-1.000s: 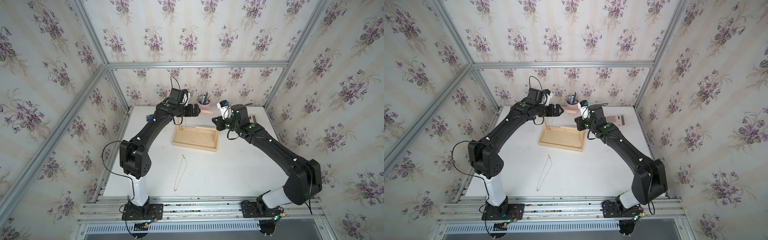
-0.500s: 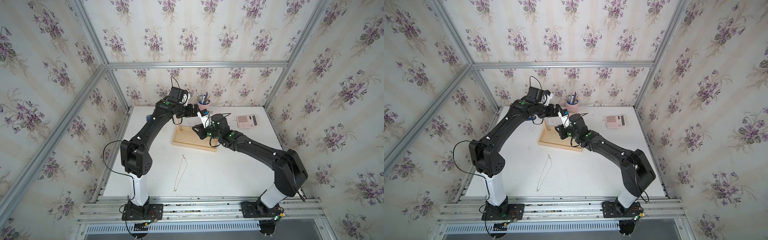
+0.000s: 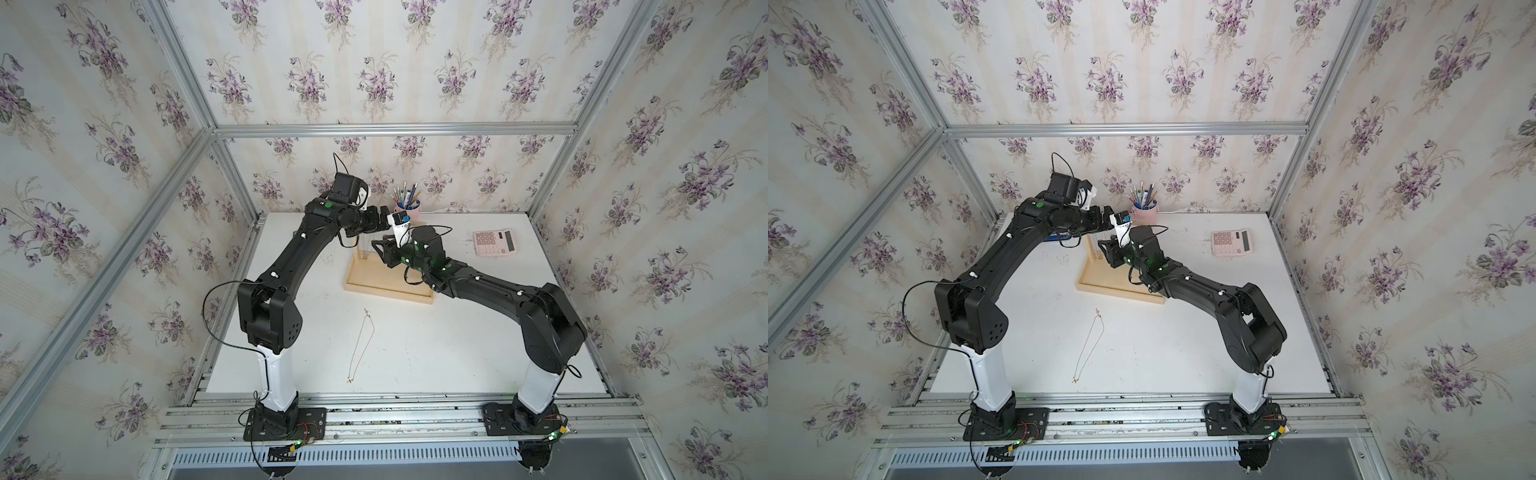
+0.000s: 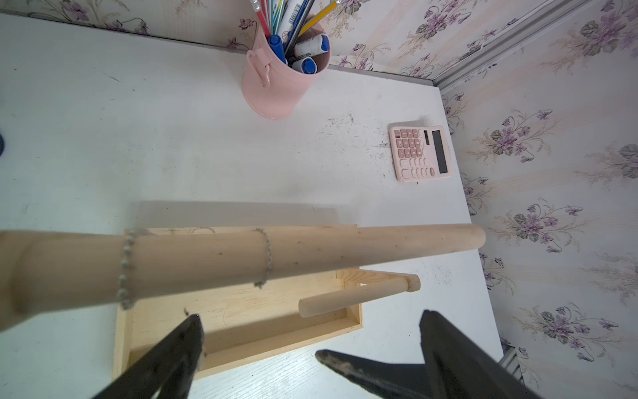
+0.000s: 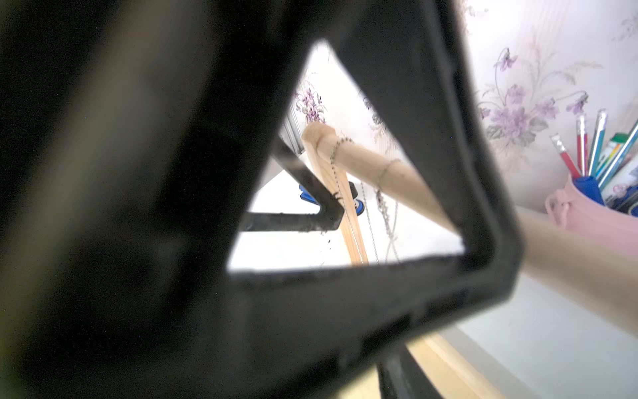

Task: Hang the necklace on the jewelry display stand
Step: Hang the necklace on the stand.

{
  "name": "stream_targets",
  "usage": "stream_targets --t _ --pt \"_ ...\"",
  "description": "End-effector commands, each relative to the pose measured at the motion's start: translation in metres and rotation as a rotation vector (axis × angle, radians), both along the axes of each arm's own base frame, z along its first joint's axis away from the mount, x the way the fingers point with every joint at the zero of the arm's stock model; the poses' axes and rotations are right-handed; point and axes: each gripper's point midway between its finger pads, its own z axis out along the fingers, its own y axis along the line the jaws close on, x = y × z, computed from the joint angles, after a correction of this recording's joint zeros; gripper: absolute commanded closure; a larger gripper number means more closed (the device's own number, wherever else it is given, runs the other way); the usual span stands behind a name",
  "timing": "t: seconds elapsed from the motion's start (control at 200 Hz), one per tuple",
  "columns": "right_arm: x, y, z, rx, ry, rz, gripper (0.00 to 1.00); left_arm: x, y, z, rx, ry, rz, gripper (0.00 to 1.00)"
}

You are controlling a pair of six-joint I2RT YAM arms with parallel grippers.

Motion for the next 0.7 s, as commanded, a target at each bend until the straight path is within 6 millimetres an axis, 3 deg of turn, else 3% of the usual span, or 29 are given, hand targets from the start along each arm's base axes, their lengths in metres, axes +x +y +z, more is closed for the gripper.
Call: stream_targets --t 0.0,0.205,0.35,0.505,0.694 --pt "-0.006 0.016 -0.015 -0.063 -0.024 0.065 0.54 -0.006 -0.018 0.014 -0.075 -0.018 -0.071 0.00" --pt "-0.001 0.012 -0.012 -0.077 -0.033 0.030 0.54 -0.008 -0.016 0.025 -0.086 -0.036 -0.076 0.00" --pt "-0.009 0.000 -0.001 -0.081 -0.034 0.010 0.57 -0.017 -0.012 0.043 -0.107 -0.060 -0.083 0.00" --pt "-0.026 -0.018 0.025 -0.071 -0.045 -0.019 0.58 -0.034 -0.002 0.063 -0.118 -0.088 -0.085 0.00" --pt "-0.046 -0.040 0.047 -0.111 -0.018 -0.083 0.61 -0.065 0.021 0.058 -0.046 -0.077 -0.068 0.00"
